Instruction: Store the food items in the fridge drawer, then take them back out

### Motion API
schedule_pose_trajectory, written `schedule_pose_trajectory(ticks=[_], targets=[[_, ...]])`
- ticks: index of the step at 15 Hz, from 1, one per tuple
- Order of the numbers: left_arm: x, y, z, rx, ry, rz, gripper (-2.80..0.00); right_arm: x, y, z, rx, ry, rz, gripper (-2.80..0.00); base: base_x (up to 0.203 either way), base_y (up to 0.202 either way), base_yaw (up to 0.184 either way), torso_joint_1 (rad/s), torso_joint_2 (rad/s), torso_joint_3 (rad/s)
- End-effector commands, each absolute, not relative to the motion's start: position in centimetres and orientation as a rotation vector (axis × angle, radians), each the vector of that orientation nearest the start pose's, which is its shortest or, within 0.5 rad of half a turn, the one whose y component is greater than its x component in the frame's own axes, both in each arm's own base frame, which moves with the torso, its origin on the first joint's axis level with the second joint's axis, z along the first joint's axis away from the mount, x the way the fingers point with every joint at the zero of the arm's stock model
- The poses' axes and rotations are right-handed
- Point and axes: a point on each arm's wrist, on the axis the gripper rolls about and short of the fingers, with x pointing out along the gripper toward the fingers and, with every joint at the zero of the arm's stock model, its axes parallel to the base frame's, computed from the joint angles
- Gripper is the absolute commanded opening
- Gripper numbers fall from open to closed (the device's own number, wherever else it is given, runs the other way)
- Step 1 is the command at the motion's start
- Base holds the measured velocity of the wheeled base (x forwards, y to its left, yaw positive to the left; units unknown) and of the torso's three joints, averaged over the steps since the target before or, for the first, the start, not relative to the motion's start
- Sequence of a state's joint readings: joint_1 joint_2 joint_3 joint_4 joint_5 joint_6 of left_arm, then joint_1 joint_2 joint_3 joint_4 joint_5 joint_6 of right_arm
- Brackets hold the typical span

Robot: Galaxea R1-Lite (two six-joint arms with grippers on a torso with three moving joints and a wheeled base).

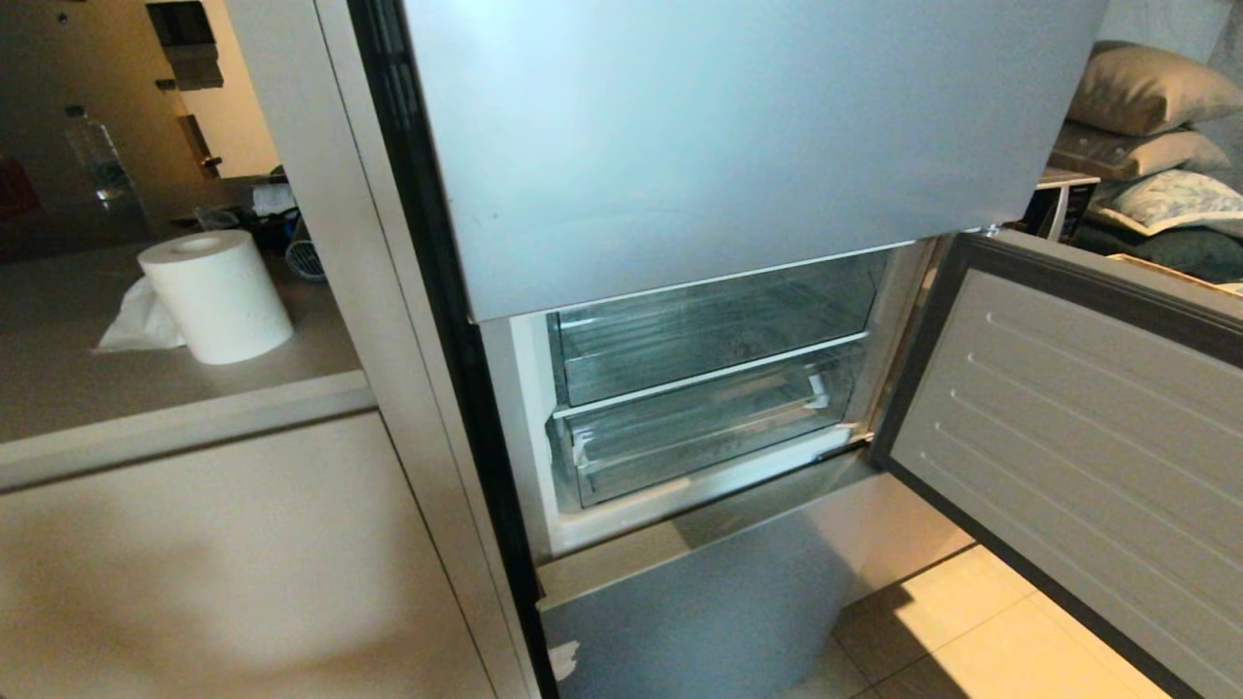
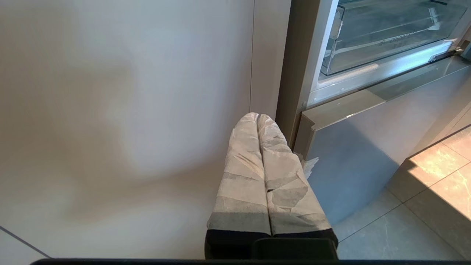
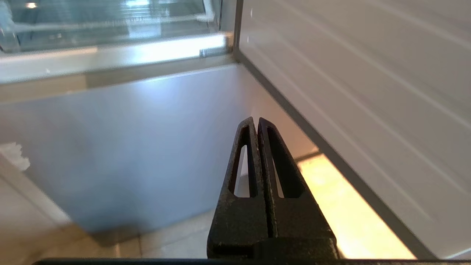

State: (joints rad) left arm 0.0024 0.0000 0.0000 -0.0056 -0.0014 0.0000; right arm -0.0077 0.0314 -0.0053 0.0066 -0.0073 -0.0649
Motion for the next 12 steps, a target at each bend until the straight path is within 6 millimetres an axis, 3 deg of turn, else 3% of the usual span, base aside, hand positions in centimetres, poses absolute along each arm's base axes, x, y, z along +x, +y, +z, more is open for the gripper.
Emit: schedule_pose_trajectory(ticks=[1,10,12], targets=[[-2.26,-0.01,7.57,0.0,-0.003,0.002,-2.8,-2.29,0.01,7.51,-0.066,0.011,-0.015,-2.8,0.0,0.0,0.0,0.0,0.0,0.0],[-2.26,-0.01,7.57,-0.002,-0.003,0.0,-2.8,-2.29,0.0,7.51,-0.044,0.011,-0.018,-2.8,0.0,0.0,0.0,0.0,0.0,0.0],[-2.26,-0.01,7.57,-0.003,-0.003,0.002,-2.8,-2.29,0.0,7.51,-0.048,0.011,-0.018,-2.8,-0.114,0.0,0.001,0.018,0.01,0.001]])
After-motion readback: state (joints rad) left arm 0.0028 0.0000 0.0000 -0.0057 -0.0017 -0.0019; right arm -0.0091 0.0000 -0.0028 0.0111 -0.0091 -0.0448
